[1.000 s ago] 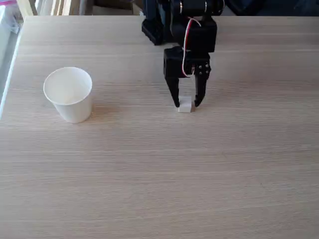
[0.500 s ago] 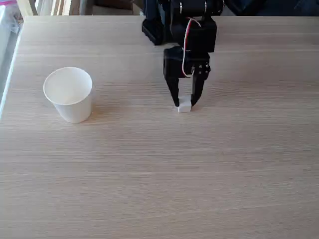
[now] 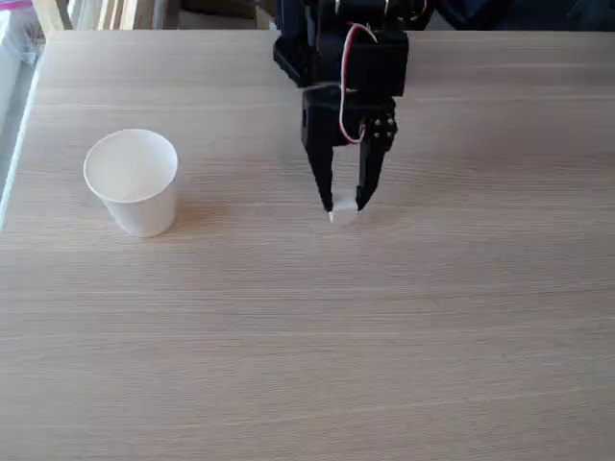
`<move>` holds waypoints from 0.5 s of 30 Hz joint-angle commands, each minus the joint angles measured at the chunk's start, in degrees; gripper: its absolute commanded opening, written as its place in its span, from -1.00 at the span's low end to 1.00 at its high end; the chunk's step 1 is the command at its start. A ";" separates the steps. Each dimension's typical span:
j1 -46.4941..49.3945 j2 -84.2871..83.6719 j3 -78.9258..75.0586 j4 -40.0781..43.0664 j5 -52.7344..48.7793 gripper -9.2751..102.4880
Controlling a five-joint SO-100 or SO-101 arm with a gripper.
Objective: Grasp a block and put it in the bin.
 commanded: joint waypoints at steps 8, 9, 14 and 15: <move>12.66 6.59 -13.54 -1.58 -8.70 -0.83; 14.41 6.86 -14.06 -1.67 -9.49 -0.83; 24.70 8.35 -14.94 -2.72 -12.57 -0.83; 27.07 8.44 -14.94 -2.81 -13.62 -0.83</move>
